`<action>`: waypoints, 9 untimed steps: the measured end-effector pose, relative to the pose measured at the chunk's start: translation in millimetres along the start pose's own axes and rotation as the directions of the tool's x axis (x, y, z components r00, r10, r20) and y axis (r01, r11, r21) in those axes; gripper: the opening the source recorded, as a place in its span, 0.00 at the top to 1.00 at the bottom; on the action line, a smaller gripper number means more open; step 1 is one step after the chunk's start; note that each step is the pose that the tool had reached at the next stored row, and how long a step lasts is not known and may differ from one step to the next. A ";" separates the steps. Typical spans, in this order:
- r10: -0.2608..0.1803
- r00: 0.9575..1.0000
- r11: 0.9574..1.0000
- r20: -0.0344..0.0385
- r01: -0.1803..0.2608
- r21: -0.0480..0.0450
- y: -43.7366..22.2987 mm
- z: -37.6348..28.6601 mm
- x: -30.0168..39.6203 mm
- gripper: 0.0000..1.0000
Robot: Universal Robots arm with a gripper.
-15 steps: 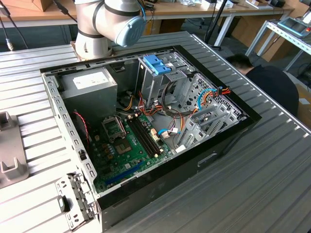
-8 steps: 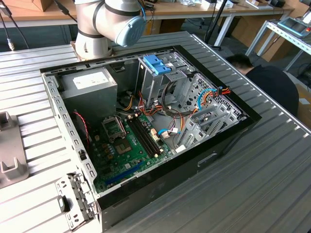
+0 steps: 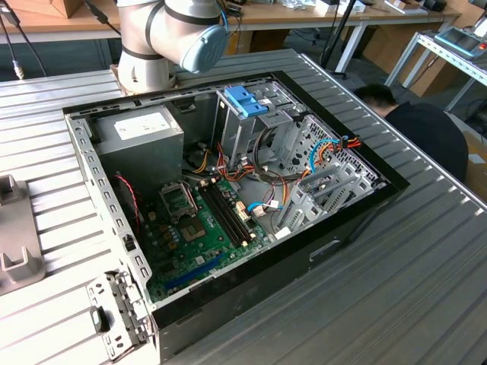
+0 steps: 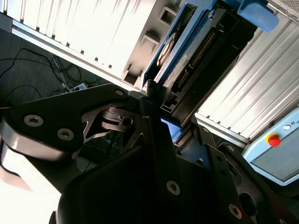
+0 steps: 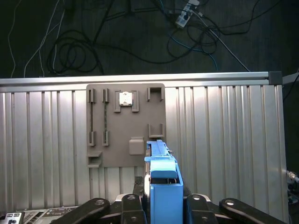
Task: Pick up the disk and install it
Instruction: 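Pick up the disk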
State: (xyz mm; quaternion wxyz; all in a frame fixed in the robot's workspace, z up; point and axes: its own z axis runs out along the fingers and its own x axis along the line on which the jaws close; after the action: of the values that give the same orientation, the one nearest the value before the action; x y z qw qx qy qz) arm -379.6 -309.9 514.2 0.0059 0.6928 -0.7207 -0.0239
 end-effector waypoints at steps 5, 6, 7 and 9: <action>0.000 1.000 1.000 0.000 0.000 0.000 -3.2 -0.1 -0.1 0.63; 0.000 1.000 1.000 0.000 0.000 0.000 -3.7 -0.2 -0.1 0.63; 0.000 1.000 1.000 0.000 0.000 0.000 -4.4 -0.2 -0.2 0.63; 0.000 1.000 1.000 0.000 0.000 0.000 -5.6 -0.3 -0.2 0.63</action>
State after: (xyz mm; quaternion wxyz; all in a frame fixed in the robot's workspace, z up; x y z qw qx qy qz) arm -373.9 -309.9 514.2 0.0060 0.6928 -0.7207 -0.0239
